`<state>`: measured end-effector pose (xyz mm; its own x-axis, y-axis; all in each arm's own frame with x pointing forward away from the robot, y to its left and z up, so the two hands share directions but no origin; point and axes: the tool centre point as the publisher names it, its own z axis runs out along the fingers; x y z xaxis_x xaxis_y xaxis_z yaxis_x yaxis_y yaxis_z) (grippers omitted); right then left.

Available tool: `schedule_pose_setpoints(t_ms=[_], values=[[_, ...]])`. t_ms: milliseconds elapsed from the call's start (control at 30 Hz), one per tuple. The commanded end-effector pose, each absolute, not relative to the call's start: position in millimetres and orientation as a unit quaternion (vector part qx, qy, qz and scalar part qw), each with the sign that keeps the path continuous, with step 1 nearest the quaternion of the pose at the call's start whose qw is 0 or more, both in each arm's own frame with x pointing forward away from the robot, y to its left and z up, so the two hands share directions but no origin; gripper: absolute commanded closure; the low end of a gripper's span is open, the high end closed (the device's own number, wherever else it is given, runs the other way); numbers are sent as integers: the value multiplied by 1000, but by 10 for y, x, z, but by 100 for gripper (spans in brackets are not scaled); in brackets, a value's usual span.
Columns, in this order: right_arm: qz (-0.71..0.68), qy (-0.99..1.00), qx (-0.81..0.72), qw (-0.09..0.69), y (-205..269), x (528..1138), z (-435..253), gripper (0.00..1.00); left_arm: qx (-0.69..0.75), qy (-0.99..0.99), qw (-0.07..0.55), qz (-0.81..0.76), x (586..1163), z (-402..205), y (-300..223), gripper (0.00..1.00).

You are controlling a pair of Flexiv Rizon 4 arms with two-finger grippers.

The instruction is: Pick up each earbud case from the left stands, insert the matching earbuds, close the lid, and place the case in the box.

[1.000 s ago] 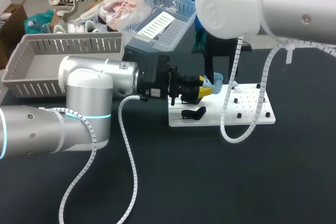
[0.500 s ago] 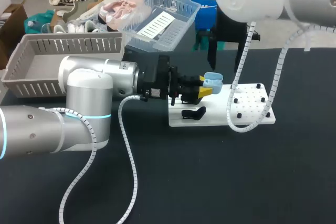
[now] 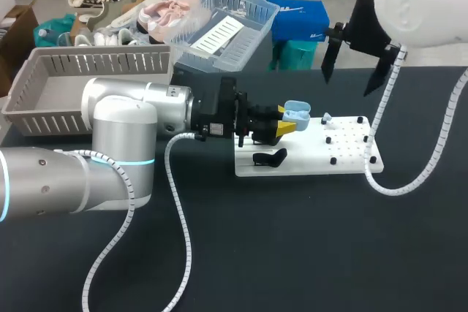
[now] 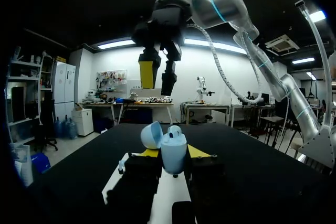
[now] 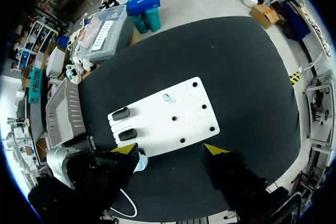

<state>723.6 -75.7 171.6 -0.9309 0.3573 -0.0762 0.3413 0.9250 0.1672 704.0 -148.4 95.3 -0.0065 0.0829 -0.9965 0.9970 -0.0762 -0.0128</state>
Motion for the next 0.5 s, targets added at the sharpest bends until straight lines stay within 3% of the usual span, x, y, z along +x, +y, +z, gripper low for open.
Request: schedule_pose_setpoints(t_ms=[33, 500], values=[[112, 974, 173, 94, -823, 7236, 1554, 23, 536, 503, 458, -500, 7042, 947, -1487, 100], [103, 983, 118, 99, -804, 7491, 1102, 28, 536, 503, 458, -500, 7042, 947, -1487, 100]])
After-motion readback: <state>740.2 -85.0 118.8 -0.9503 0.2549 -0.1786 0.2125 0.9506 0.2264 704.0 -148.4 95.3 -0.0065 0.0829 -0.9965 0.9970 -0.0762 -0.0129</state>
